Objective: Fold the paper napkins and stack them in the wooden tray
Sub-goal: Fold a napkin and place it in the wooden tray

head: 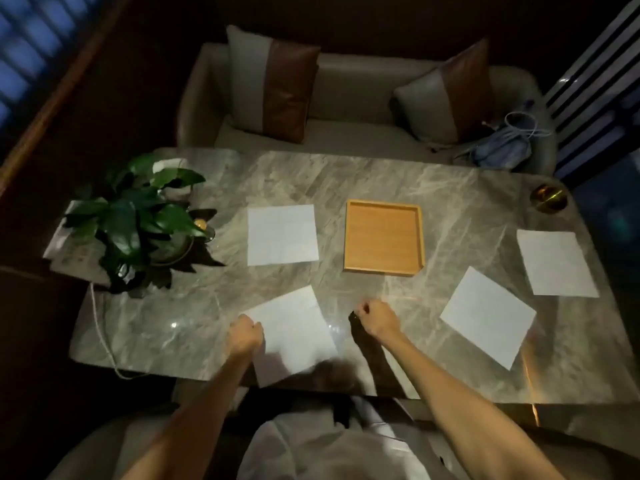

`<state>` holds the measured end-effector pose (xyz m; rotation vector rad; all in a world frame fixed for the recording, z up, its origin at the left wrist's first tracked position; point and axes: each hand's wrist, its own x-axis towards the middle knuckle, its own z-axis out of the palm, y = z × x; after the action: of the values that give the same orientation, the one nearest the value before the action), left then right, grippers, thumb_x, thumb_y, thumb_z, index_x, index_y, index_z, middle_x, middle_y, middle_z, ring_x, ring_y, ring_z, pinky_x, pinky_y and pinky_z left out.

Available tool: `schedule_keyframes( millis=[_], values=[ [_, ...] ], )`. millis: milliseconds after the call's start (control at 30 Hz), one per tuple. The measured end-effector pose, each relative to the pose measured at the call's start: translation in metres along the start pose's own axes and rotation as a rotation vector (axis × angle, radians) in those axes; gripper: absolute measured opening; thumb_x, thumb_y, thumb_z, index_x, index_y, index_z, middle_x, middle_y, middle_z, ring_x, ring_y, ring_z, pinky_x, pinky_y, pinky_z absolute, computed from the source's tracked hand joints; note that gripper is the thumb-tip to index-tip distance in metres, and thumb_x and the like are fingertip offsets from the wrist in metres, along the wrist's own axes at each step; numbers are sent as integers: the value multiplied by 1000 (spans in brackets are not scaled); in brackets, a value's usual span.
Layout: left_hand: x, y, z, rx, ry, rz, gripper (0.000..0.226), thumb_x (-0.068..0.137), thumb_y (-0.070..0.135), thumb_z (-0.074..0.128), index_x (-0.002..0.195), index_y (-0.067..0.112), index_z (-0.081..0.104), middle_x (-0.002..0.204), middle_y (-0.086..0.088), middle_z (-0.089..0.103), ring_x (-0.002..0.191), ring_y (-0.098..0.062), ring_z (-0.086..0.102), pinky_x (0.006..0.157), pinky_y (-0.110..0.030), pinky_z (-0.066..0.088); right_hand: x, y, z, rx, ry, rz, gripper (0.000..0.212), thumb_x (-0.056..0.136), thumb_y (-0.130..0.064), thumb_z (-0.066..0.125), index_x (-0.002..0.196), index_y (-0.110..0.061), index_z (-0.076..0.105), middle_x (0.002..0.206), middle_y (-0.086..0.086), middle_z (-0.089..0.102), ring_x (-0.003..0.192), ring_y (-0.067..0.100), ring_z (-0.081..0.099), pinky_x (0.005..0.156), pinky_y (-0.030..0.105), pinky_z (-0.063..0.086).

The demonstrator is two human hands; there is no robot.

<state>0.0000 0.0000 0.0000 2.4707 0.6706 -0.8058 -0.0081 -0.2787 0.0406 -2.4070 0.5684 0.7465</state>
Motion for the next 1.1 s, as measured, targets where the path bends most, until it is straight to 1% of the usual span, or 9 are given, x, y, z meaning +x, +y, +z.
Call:
schedule_keyframes(
  millis=[167, 367, 533, 633, 733, 900, 967, 1033, 1100],
  values=[
    [2, -22, 28, -123, -61, -198, 56, 100, 29, 60, 138, -10, 48, 141, -29, 55, 129, -40, 56, 106, -44, 47, -8, -17, 65, 41, -94, 68, 18, 93, -18, 53, 95, -9, 68, 106, 11, 72, 102, 31, 66, 86, 37, 52],
    [5, -29, 58, -206, -96, -310, 88, 92, 30, 73, 152, -9, 21, 151, -30, 42, 138, -43, 47, 110, -47, 44, -6, -22, 125, -73, -26, 176, 31, 96, -29, 55, 120, -10, 55, 123, 11, 61, 114, 31, 60, 90, 39, 49],
    [8, -36, 74, -161, -97, -298, 46, 96, 22, 63, 133, -4, 58, 137, -27, 59, 127, -40, 59, 104, -45, 51, -3, -12, 148, -130, -6, 151, 24, 99, -23, 46, 112, -8, 59, 122, 9, 60, 111, 29, 59, 79, 33, 45],
    [1, -31, 72, -207, -88, -270, 39, 97, 28, 59, 123, 0, 67, 129, -27, 64, 120, -42, 62, 101, -44, 52, -7, -10, 137, 100, 1, 87, 13, 97, -15, 49, 91, -8, 56, 104, 14, 65, 96, 29, 62, 73, 33, 42],
    [-4, -5, 62, -372, -9, -97, 33, 94, 16, 66, 112, -12, 65, 114, -30, 69, 111, -41, 66, 94, -41, 49, -12, -5, 109, 506, -30, 13, 32, 93, -5, 56, 64, -13, 44, 65, 5, 48, 63, 21, 46, 67, 36, 37],
    [-14, 77, 20, -595, -99, 324, 21, 91, -19, 46, 107, -4, 47, 105, -25, 52, 93, -34, 55, 76, -31, 45, -17, 21, 48, 574, -142, -9, 39, 94, -6, 63, 61, -12, 44, 58, 8, 48, 47, 11, 50, 55, 24, 42],
    [-26, 124, -4, -524, -181, 482, 30, 91, -15, 43, 110, 8, 41, 108, -18, 47, 82, -22, 50, 63, -20, 41, -16, 33, 21, 540, -182, -16, 27, 94, -11, 64, 70, -9, 54, 71, 13, 56, 61, 16, 58, 63, 22, 46],
    [-44, 167, -27, -451, -286, 634, 35, 91, -12, 43, 112, 15, 39, 108, -14, 48, 75, -15, 49, 57, -17, 39, -14, 44, -8, 553, -64, -15, 9, 94, -12, 66, 101, -8, 62, 96, 10, 61, 89, 19, 62, 82, 26, 48],
    [-63, 205, -49, -385, -370, 756, 33, 93, -7, 45, 117, 17, 45, 102, -10, 53, 73, -13, 52, 58, -16, 42, -12, 51, -45, 628, 81, -120, 37, 95, -17, 65, 131, -9, 57, 123, 7, 61, 114, 21, 60, 99, 31, 48]
  ],
)
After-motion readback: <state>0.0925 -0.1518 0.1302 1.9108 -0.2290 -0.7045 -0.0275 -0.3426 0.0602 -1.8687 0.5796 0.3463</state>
